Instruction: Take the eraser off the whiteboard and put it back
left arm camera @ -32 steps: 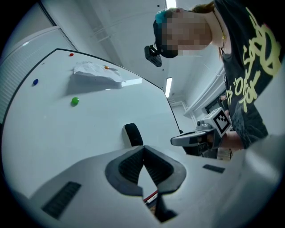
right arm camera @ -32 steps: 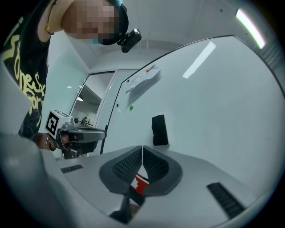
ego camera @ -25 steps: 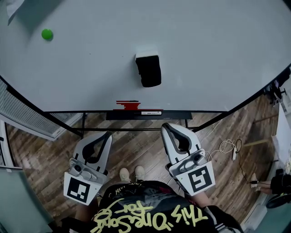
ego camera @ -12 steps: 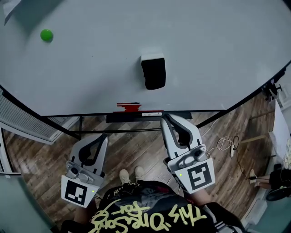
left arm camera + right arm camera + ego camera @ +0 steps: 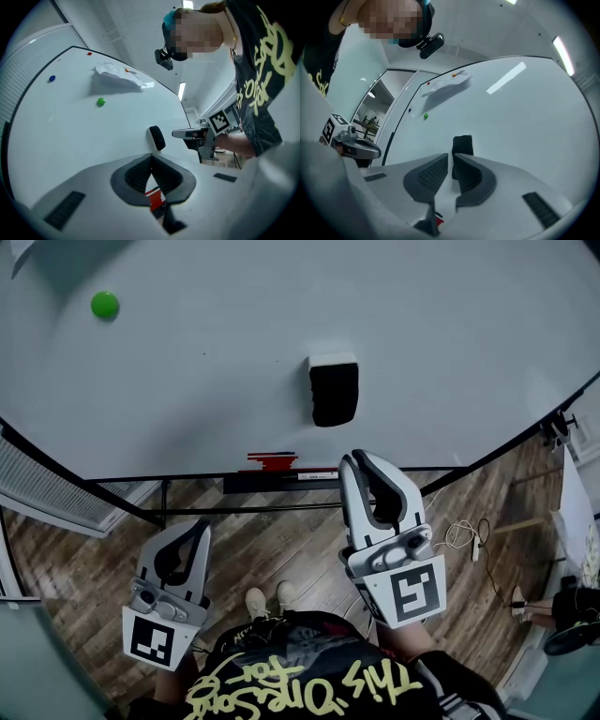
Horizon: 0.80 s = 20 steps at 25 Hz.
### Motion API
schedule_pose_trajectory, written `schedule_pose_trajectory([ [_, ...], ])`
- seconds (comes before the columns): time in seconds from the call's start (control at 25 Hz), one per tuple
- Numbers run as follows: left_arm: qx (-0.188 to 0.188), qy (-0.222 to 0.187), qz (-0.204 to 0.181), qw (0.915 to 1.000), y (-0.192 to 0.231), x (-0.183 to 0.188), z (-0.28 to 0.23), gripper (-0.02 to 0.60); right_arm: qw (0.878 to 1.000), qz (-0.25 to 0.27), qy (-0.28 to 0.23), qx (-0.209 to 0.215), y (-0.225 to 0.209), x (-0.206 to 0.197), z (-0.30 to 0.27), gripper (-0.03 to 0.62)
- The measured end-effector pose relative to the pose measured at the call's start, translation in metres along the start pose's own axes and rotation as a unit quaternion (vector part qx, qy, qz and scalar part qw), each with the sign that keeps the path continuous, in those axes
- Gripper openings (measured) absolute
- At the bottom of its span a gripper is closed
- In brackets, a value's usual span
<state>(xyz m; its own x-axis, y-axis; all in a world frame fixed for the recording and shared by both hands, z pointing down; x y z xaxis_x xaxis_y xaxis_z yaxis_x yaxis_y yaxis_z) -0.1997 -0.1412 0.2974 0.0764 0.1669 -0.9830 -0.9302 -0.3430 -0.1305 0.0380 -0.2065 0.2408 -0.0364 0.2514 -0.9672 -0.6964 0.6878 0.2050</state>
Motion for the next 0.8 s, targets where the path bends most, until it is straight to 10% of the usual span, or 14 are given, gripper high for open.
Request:
schedule_pose_trajectory([
  [0.8, 0.041, 0.010, -0.003, 0.9991, 0.024, -0.005, 0.023, 0.006, 0.996, 0.059, 0.003, -0.060, -0.017, -0.002, -0.046, 0.243],
])
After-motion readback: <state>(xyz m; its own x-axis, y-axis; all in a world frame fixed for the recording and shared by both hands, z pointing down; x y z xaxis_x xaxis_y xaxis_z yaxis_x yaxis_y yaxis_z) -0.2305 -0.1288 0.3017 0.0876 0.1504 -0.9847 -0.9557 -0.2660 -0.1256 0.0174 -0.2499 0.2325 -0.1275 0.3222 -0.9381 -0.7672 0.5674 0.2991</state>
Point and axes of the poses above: the fingertips, and each gripper's own axes: z backward along the fingers, y to its left, x out of its top, the point moved 7 cm from there along z, backward along the fingers, and after that the axes turned 14 degrees about x, right-handed, at the moved point
